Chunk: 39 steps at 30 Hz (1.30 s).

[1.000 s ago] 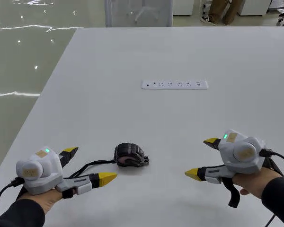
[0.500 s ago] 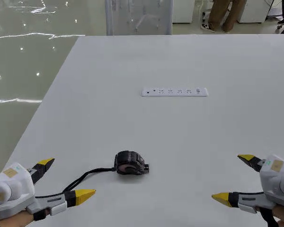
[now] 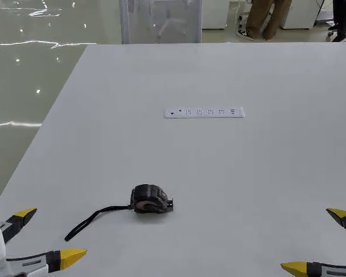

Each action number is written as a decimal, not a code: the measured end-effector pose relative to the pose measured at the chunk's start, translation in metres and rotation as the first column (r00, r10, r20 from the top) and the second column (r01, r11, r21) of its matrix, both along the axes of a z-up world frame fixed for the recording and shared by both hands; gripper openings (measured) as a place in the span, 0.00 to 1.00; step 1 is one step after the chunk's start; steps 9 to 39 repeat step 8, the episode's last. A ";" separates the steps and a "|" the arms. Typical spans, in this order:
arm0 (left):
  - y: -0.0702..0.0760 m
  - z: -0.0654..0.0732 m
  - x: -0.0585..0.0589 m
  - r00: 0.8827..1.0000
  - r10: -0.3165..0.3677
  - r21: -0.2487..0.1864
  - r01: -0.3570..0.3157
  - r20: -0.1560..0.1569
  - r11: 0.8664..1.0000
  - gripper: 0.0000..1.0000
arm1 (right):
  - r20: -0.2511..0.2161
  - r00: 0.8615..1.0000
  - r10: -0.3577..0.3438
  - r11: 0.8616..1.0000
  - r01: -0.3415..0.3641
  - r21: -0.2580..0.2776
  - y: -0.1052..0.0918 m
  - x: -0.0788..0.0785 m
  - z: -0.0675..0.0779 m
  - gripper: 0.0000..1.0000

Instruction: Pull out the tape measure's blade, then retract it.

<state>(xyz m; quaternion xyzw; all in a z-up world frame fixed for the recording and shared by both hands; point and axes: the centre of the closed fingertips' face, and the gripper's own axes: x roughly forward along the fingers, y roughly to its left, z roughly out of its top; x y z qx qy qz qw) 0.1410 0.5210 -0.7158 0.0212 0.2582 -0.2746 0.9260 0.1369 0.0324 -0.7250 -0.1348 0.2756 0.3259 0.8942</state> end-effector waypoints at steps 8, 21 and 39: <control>0.003 0.018 -0.010 1.000 -0.004 0.004 0.004 -0.001 1.000 1.00 | -0.027 0.999 -0.035 0.999 0.034 -0.015 -0.016 -0.018 0.018 1.00; 0.003 0.018 -0.010 1.000 -0.004 0.004 0.004 -0.001 1.000 1.00 | -0.027 0.999 -0.035 0.999 0.034 -0.015 -0.016 -0.018 0.018 1.00; 0.003 0.018 -0.010 1.000 -0.004 0.004 0.004 -0.001 1.000 1.00 | -0.027 0.999 -0.035 0.999 0.034 -0.015 -0.016 -0.018 0.018 1.00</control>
